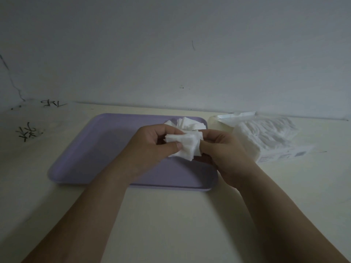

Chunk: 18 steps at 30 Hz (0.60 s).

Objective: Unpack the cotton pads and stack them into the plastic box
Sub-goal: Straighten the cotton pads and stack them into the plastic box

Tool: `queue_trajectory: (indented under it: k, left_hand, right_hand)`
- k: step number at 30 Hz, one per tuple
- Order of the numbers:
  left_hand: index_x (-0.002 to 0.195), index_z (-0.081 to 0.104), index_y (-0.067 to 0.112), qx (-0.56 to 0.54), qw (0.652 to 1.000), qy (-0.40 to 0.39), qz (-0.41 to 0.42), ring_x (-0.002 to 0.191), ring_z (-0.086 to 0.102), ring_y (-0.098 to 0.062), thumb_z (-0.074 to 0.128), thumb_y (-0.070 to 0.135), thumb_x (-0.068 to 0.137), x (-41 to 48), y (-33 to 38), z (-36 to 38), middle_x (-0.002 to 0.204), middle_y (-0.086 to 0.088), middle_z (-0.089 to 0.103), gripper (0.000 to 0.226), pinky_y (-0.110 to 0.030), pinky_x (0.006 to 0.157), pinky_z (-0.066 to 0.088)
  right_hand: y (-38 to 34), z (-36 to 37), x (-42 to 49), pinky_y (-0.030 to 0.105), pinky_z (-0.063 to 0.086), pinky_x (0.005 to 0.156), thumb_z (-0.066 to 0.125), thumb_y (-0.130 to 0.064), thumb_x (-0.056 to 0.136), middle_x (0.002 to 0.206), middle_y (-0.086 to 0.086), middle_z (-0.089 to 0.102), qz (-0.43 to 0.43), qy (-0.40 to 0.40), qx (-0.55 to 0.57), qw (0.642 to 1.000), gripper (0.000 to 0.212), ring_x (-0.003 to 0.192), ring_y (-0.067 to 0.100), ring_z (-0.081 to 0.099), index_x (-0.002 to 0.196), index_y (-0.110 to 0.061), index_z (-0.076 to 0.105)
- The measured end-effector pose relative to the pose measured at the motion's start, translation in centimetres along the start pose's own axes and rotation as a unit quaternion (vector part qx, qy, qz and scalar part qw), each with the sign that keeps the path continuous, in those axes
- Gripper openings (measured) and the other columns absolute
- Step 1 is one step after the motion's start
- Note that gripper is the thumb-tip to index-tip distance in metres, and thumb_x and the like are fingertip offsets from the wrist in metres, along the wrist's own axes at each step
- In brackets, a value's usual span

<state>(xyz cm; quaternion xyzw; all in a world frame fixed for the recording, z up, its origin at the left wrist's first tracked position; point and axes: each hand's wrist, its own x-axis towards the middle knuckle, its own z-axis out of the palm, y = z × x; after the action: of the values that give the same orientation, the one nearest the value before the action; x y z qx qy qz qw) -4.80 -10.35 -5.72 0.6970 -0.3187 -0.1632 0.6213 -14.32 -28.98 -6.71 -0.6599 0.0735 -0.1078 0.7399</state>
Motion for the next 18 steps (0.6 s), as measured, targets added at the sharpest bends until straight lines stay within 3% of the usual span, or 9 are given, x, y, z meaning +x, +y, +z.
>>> queue_trajectory:
  k: [5, 9, 14, 18]
  left_hand:
    - [0.098, 0.081, 0.025, 0.001, 0.999, 0.047, 0.0, 0.09, 0.07, -0.022, 0.079, 0.017, 0.078, 0.2, -0.2, 0.1, 0.1, -0.014, 0.079, 0.022, -0.049, 0.092, 0.058]
    - [0.088, 0.081, 0.025, 0.005, 0.996, 0.083, 0.006, 0.078, 0.065, -0.015, 0.083, 0.005, 0.083, 0.1, 0.0, 0.3, 0.092, -0.014, 0.077, 0.021, -0.036, 0.08, 0.054]
    - [0.076, 0.075, 0.022, -0.047, 0.993, 0.103, -0.026, 0.078, 0.064, -0.018, 0.079, 0.007, 0.079, 0.1, 0.3, 0.2, 0.08, -0.005, 0.073, 0.015, -0.036, 0.079, 0.05]
    - [0.073, 0.073, 0.021, -0.149, 0.977, 0.148, -0.031, 0.074, 0.057, -0.023, 0.07, 0.012, 0.072, 0.5, 0.4, -0.5, 0.077, -0.009, 0.065, 0.01, -0.033, 0.065, 0.047]
  right_hand:
    - [-0.5, 0.4, 0.0, 0.042, 0.062, 0.093, 0.06, -0.007, 0.101, 0.11, 0.021, 0.078, 0.035, -0.012, 0.063, 0.997, 0.021, 0.102, 0.029, 0.075, 0.11, 0.0, 0.077]
    - [-0.5, 0.3, 0.2, 0.043, 0.06, 0.097, 0.072, -0.022, 0.086, 0.111, 0.02, 0.078, 0.026, -0.04, 0.083, 0.995, 0.032, 0.103, 0.03, 0.075, 0.112, -0.003, 0.077]
    - [0.4, -0.3, 0.7, 0.039, 0.063, 0.093, 0.063, -0.009, 0.1, 0.112, 0.022, 0.077, 0.022, 0.01, 0.098, 0.995, 0.02, 0.106, 0.03, 0.073, 0.112, 0.001, 0.075]
    - [0.6, -0.5, 1.0, 0.039, 0.062, 0.092, 0.062, -0.009, 0.103, 0.113, 0.018, 0.078, 0.008, 0.057, 0.084, 0.995, 0.021, 0.108, 0.025, 0.073, 0.118, -0.001, 0.074]
